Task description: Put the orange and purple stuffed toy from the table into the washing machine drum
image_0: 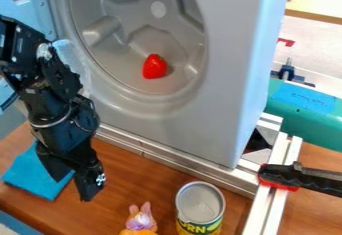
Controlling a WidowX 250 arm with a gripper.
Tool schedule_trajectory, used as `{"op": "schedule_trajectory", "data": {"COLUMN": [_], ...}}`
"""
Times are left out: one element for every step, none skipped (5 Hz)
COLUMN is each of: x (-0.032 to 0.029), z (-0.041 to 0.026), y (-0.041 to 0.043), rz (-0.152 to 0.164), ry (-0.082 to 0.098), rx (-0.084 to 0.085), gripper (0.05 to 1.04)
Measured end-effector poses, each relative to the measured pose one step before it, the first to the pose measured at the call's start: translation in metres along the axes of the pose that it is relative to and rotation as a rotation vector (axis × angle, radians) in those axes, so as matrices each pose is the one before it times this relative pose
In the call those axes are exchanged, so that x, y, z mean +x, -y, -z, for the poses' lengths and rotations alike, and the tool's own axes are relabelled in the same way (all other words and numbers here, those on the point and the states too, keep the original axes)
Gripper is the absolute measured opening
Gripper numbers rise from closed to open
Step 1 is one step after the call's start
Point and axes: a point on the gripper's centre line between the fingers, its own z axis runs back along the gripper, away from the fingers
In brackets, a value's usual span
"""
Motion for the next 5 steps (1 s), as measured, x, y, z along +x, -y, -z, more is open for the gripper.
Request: {"op": "schedule_trajectory", "data": {"x": [-0.00186,0.0155,0.00725,-0.00307,0.00106], "z": [0.00281,0.01593,0.00816,0.01773,0.01654], "y": [0.00109,0.00665,0.00255,0.0117,0.00658], "rz": [-0.0016,-0.1441,-0.1339,-0.0463,0.0038], "ry": [-0.0094,0.0926,0.0537,-0.0517,-0.0456], "rx": [-0.0054,-0.0566,-0.0076,-0.0041,-0.0067], "gripper": [0.999,0.999,0.999,0.999,0.999]}}
